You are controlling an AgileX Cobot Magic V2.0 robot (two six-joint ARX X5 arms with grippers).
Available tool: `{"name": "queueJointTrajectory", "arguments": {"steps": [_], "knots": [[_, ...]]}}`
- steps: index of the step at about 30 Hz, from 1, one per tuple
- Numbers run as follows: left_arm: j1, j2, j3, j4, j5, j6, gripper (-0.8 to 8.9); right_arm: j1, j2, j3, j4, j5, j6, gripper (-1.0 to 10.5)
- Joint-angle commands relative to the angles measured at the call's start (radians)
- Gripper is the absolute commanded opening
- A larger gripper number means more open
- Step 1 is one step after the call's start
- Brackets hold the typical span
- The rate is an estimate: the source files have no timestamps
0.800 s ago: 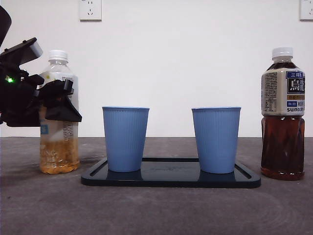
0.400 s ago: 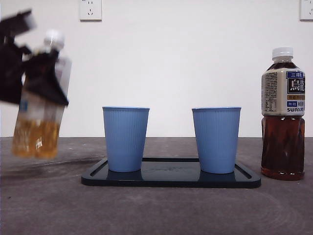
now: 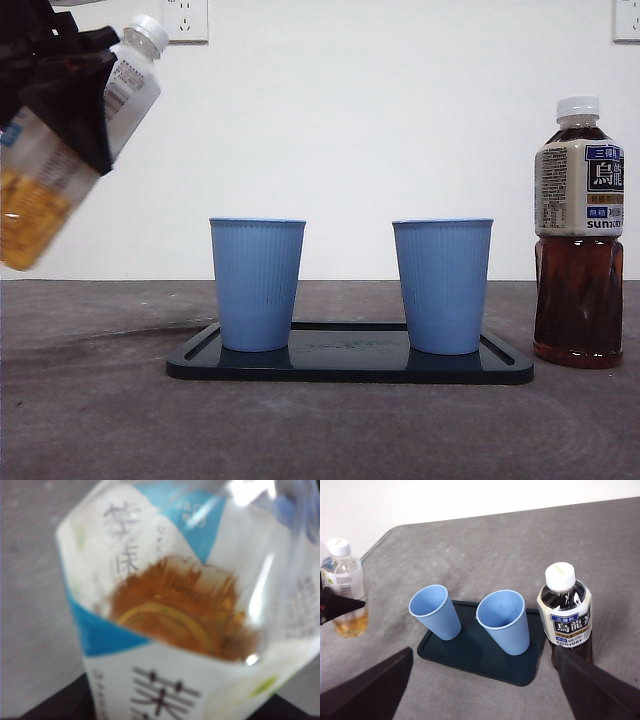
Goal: Pour the drink into the cup
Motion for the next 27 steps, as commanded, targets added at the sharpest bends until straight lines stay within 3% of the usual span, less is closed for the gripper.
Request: {"name": "queueJointTrajectory", "arguments": {"steps": [1, 9, 27], "knots": [[-0.047, 0.042, 0.080, -0.038, -0.095, 0.074, 1.72, 0.006, 0.004, 0.015, 0.006, 0.004, 0.010, 4.6], [-0.152, 0.196, 0.223, -0.206, -0.385, 0.109, 1.72, 0.006, 0.004, 0.014, 0.006, 0.004, 0.009, 4.6], [-0.306, 0.420, 0.295, -0.316, -0.724, 0.184, 1.72, 0.006, 0.004, 0.013, -0.013, 0.004, 0.002, 4.6]]}}
